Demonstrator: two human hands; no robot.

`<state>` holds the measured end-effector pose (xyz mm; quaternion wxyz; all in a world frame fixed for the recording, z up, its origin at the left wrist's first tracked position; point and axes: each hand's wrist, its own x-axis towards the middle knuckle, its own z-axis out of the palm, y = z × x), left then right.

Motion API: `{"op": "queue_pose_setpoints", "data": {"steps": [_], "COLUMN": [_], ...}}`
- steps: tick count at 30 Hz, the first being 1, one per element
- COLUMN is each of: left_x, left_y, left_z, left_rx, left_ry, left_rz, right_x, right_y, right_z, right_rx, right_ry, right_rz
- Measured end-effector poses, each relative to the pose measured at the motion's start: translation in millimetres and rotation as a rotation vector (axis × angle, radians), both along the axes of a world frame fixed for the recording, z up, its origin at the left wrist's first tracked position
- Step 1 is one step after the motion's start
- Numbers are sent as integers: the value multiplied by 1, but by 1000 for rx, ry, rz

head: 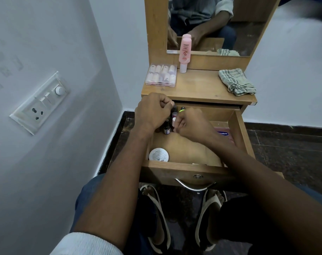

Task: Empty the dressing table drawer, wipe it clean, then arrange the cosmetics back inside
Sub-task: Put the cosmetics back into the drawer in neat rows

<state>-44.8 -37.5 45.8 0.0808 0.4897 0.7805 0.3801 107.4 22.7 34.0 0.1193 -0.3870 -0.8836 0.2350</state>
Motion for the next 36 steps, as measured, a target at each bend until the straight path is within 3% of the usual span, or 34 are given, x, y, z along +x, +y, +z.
{"op": "queue_pose_setpoints", "data": {"steps": [10,14,20,36], "left_x": [14,9,5,-28], "left_y": [29,53,90,142], "left_z": [16,26,39,63], "left_rx": [177,276,353,186], "left_ry": [-20,0,-30,149], "left_rz": [91,129,184,74], "right_x": [-21,-43,-66,-87], "right_y": [78,97,119,152], "right_z": [56,64,62,73], "right_rx": [136,154,112,146], "right_ry": [330,296,434,428], "right_rz": [-405,-410,-488,-494]}}
